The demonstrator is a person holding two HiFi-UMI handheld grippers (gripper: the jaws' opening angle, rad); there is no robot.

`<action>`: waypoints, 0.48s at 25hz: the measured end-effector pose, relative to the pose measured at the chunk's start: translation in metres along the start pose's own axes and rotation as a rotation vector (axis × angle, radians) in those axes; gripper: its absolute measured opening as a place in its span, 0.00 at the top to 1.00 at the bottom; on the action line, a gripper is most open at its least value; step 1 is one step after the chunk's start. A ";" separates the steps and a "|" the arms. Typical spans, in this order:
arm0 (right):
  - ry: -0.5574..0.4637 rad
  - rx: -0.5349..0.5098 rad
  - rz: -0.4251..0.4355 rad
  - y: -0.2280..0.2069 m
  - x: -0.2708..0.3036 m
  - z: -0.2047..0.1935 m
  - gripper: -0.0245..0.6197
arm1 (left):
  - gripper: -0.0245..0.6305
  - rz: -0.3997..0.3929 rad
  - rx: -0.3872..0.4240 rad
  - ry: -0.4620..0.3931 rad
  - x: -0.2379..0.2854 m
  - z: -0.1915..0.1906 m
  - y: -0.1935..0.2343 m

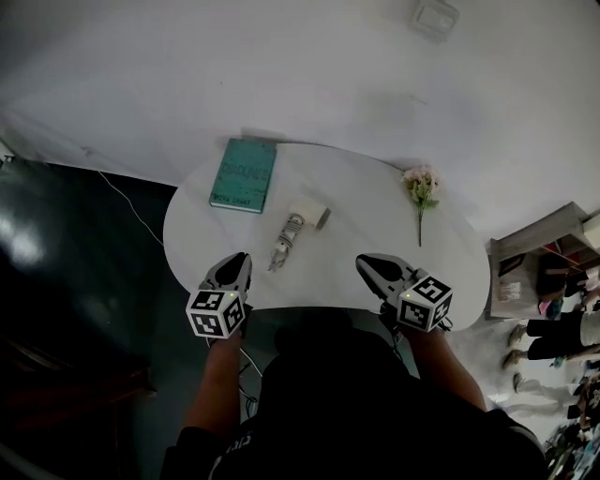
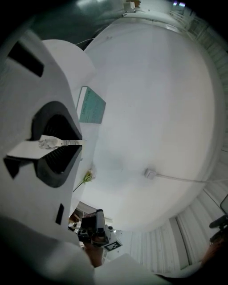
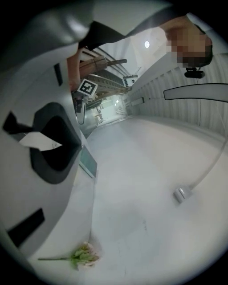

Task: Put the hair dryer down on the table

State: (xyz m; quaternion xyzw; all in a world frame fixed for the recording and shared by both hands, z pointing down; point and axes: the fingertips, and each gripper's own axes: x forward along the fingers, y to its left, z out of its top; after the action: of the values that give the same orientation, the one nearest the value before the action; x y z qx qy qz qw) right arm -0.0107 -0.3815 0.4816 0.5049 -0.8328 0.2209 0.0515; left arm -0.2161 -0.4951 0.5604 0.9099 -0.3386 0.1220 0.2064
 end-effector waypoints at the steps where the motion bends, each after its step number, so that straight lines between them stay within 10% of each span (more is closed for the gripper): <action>1: -0.013 -0.007 0.003 0.000 -0.001 0.004 0.95 | 0.92 0.011 -0.002 -0.012 -0.004 0.003 -0.002; 12: -0.133 -0.157 0.098 -0.023 -0.009 0.073 0.95 | 0.94 0.083 0.118 -0.149 -0.007 0.084 -0.051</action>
State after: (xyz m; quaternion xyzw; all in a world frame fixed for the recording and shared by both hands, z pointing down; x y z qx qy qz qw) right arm 0.0237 -0.4140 0.4210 0.4717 -0.8728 0.1231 0.0247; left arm -0.1805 -0.4949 0.4693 0.9122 -0.3826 0.0823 0.1213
